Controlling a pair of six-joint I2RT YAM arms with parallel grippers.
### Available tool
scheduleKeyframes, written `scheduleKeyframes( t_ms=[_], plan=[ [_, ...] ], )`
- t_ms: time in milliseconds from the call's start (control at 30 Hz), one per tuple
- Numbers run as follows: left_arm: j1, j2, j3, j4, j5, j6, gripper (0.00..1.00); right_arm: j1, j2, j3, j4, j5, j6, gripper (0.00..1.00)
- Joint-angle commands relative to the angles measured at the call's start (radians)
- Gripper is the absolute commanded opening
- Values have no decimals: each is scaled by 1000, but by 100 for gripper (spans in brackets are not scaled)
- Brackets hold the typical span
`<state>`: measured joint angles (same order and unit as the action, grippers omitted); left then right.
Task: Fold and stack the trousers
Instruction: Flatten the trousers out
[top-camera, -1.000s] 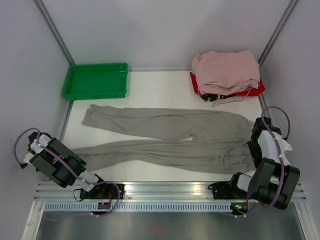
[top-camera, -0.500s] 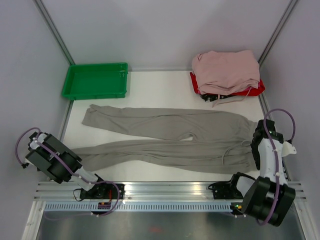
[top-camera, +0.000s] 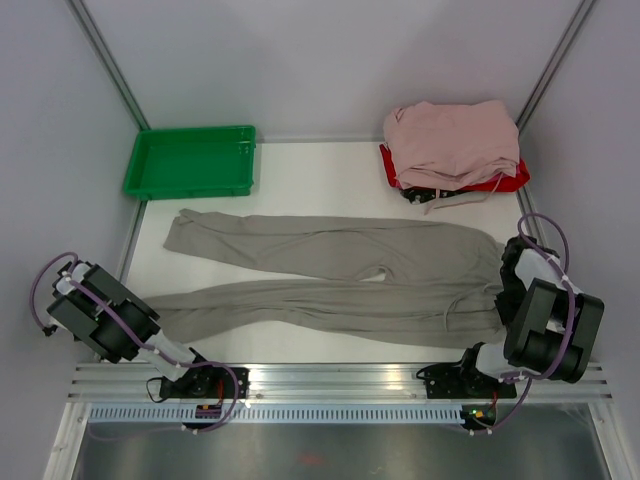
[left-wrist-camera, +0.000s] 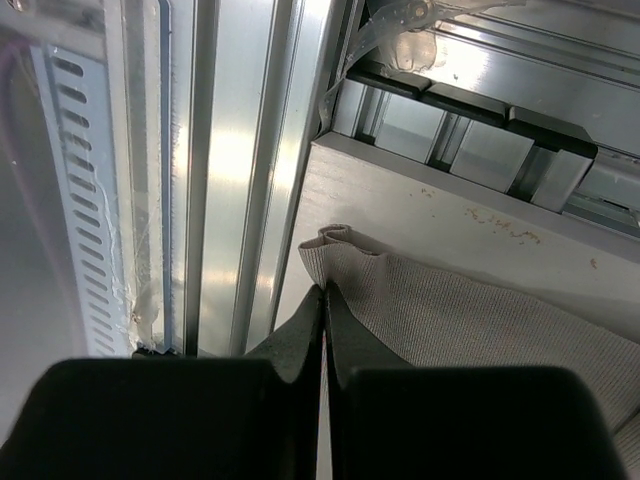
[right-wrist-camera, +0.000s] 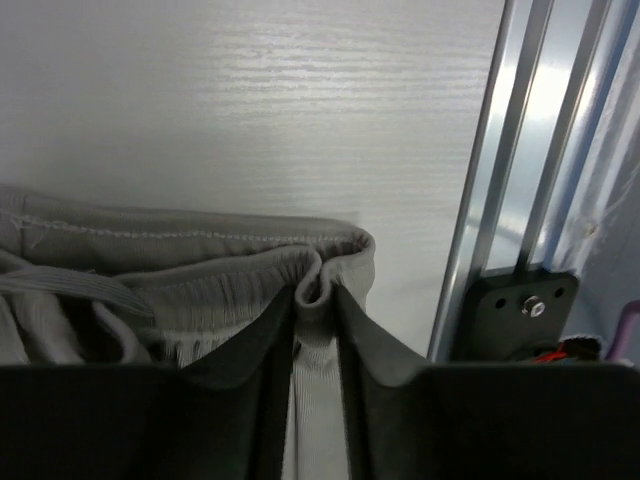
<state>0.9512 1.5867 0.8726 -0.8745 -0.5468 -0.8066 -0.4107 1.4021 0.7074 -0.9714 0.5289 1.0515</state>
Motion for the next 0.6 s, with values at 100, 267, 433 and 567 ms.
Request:
scheduleKeyframes(
  t_ms=[100, 267, 433, 567],
  plan=[
    [12, -13, 20, 103, -11, 43, 2, -39, -5, -17, 53, 51, 36, 1],
    [12, -28, 38, 68, -64, 53, 2, -153, -2, 13, 39, 85, 21, 0],
    [12, -4, 71, 43, -108, 63, 2, -330, 60, 85, 43, 186, -91, 0],
    [12, 44, 117, -32, -201, 66, 2, -388, 98, 106, 59, 281, -162, 0]
  ],
)
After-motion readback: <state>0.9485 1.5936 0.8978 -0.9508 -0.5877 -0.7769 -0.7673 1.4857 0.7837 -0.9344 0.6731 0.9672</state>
